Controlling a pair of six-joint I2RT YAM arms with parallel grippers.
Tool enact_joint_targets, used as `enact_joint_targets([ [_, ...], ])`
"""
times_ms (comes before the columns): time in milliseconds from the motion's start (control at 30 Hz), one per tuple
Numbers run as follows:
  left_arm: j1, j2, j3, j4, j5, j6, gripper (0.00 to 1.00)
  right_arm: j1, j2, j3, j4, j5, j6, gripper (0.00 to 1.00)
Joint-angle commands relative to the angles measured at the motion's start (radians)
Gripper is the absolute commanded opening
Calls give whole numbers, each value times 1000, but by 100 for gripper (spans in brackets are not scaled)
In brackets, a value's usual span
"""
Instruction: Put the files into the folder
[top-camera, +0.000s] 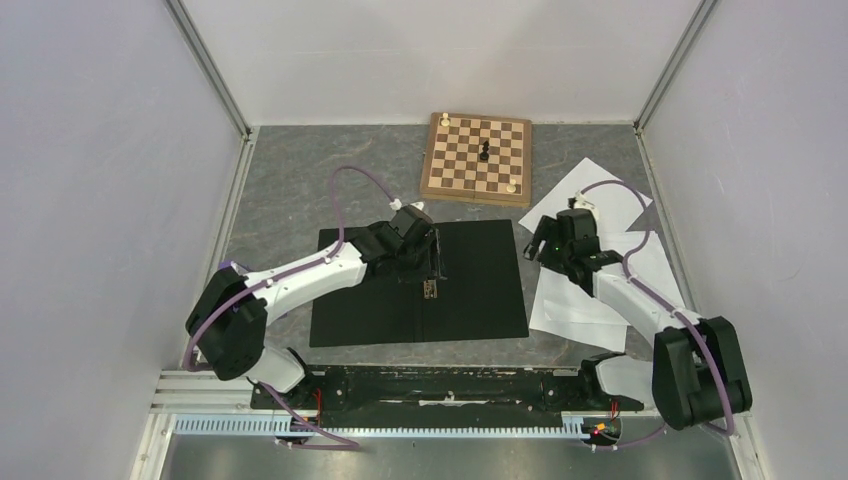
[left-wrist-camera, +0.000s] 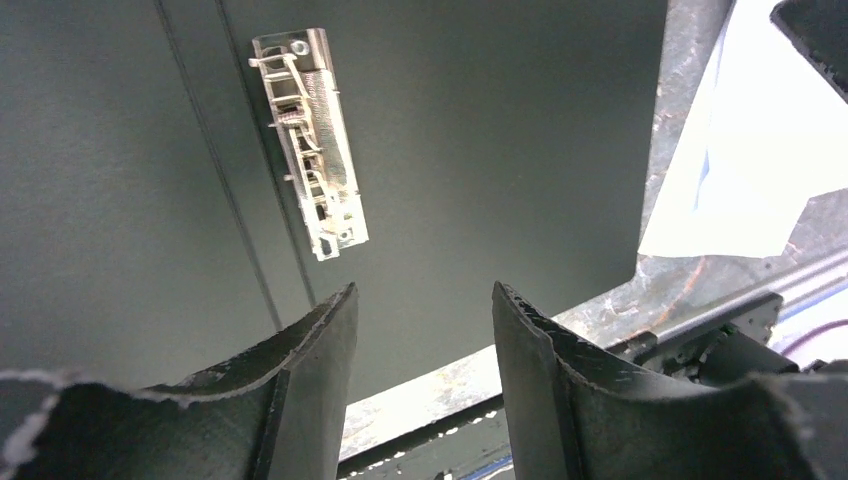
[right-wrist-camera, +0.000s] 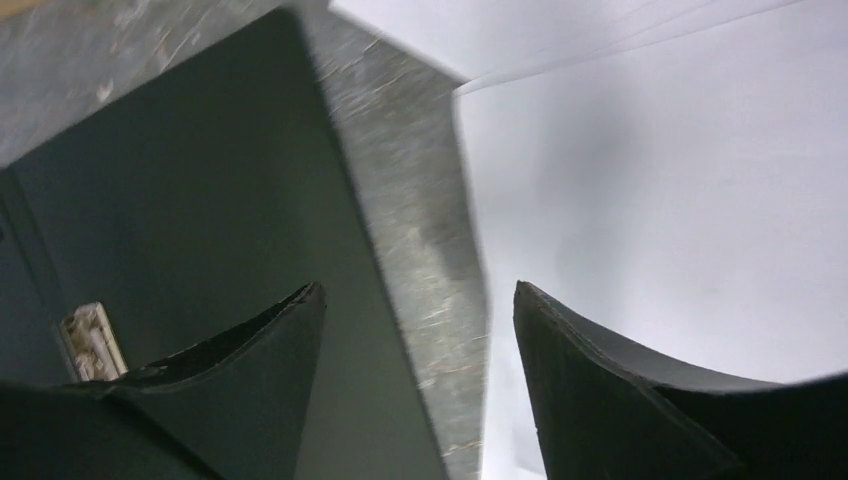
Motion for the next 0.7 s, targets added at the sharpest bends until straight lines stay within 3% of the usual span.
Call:
enact_joint_targets([
  [0, 2, -60, -4, -41, -128, -27, 57, 133, 40, 67, 51, -32, 38, 69],
  [300, 108, -194, -219, -7, -185, -102, 57, 589, 230, 218, -7, 165, 47, 60],
  [467, 169, -277, -321, -44, -227, -109, 55, 732, 397, 365, -58, 224, 17, 48],
  [667, 195, -353, -393, -74, -275, -116, 52, 819, 491, 484, -112, 287, 8, 39],
])
